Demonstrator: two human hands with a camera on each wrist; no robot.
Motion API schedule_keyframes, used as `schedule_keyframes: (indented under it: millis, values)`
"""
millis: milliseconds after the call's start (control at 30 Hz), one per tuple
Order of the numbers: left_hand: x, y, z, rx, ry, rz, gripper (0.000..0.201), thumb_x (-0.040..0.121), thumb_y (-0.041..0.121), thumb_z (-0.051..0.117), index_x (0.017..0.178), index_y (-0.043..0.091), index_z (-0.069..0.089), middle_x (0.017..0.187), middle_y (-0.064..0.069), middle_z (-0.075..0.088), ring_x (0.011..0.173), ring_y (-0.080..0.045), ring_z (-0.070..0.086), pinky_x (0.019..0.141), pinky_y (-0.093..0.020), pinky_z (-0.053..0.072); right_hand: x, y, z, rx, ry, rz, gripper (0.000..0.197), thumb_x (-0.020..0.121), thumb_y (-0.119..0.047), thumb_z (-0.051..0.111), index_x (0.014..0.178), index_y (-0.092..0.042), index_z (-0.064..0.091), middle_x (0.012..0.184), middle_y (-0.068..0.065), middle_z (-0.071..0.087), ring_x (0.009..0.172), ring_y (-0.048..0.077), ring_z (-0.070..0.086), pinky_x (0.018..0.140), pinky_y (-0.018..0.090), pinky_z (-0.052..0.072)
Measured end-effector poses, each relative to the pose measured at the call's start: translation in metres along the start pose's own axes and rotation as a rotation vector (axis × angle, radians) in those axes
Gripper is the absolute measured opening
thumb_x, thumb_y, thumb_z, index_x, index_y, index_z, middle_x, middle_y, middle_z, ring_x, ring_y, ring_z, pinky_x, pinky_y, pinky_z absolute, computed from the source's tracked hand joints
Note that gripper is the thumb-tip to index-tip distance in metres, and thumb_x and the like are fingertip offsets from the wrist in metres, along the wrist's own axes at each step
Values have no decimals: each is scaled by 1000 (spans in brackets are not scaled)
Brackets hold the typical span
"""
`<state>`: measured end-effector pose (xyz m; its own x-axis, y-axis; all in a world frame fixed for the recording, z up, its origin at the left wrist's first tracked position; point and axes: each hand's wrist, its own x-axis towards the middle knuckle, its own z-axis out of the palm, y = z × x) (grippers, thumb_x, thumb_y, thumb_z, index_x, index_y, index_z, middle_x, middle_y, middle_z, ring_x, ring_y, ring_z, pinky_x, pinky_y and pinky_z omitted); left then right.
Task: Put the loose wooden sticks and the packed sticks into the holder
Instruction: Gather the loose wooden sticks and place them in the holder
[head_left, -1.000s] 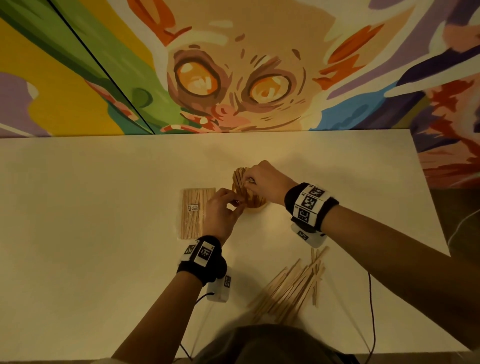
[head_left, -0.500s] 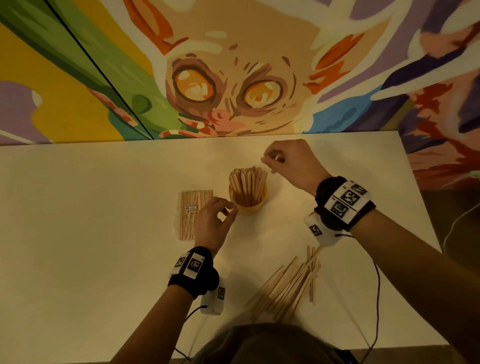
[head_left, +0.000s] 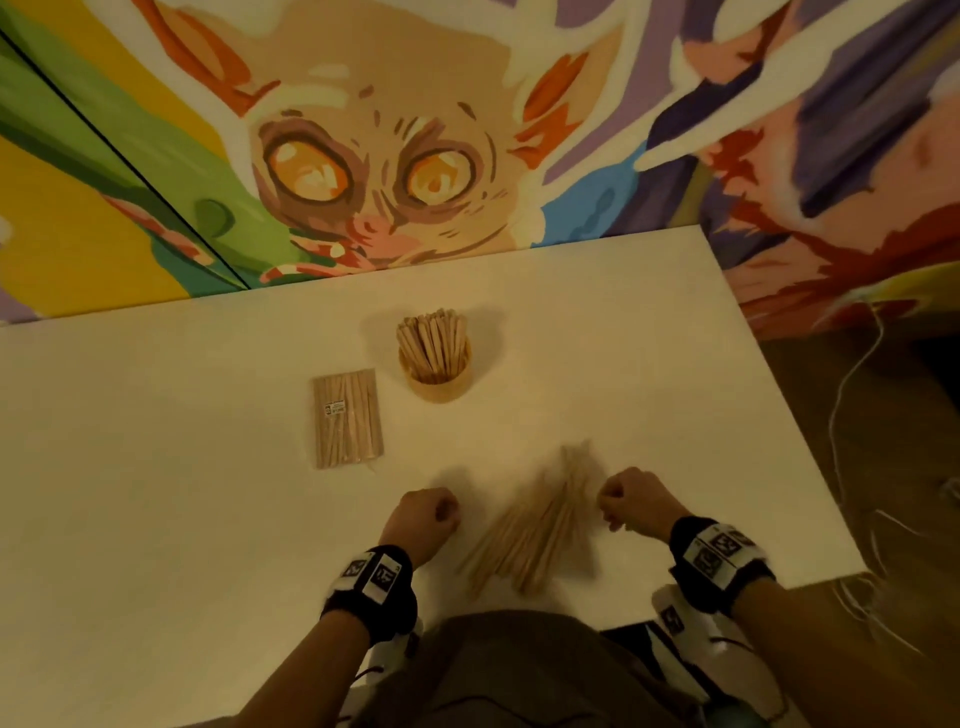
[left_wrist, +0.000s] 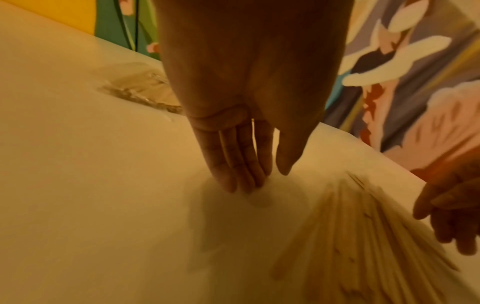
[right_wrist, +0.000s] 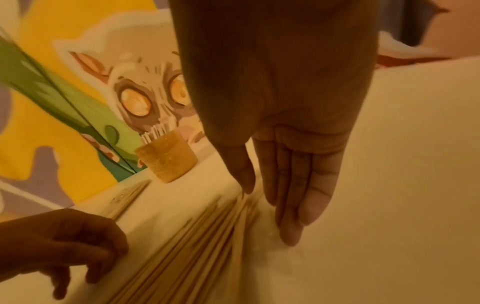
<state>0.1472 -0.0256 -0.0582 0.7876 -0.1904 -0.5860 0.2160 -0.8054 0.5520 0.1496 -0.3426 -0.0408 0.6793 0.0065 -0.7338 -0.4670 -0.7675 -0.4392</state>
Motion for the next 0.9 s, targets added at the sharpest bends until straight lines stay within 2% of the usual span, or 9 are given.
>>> schedule_keyframes:
  millis: [67,133,233,300,467,633,767,900]
  values:
    - [-1,11,12,23,-7,25,10,87,17,59,88,11,67,88,-4,67,81,-23,62,80,-39,53,-8,11,18,76,-1,35,21,88,-7,57,78,0,74,75,13,76,70,22,73,57,18,52]
    - [-2,23,24,59,-11,37,7,85,16,56,86,14,63,86,-2,64,79,-22,60,75,-35,52,-13,13,33,167,1,40,22,90,-6,55,79,-1,74,78,14,76,69,21,72,60,21,56]
    - [-2,39,40,116,-11,33,11,84,22,58,89,12,60,91,-6,63,82,-25,60,70,-34,46,-16,5,50,239,-30,22,20,90,-4,56,84,-1,74,78,14,75,65,17,70,64,24,58]
    - [-3,49,51,187,-18,57,18,86,30,59,89,14,53,95,-7,59,87,-26,57,71,-35,43,-18,1,59,256,-46,9,20,90,-1,55,91,1,74,78,13,74,63,15,69,64,22,59]
    - [0,71,72,377,-8,83,43,89,45,56,113,10,49,114,-9,55,102,-32,58,80,-39,45,-22,-8,67,288,-73,7,26,90,3,47,102,3,70,87,21,74,63,17,68,63,23,58]
    - [0,82,82,455,34,108,46,92,39,54,124,9,43,122,-12,54,105,-32,59,79,-40,47,-24,8,65,330,-63,25,22,93,-1,49,100,2,69,88,22,74,73,27,71,73,35,61]
    - [-1,82,78,404,17,89,42,89,37,60,118,10,48,117,-10,58,104,-30,59,78,-37,45,-27,28,59,368,-56,67,17,94,-2,52,91,-1,68,74,13,72,64,24,70,69,35,61]
    - [1,77,70,273,5,21,27,85,28,66,105,11,58,109,-8,61,97,-28,60,79,-36,49,-31,39,55,383,-54,88,19,94,-3,52,83,-6,68,72,11,72,58,18,69,57,25,57]
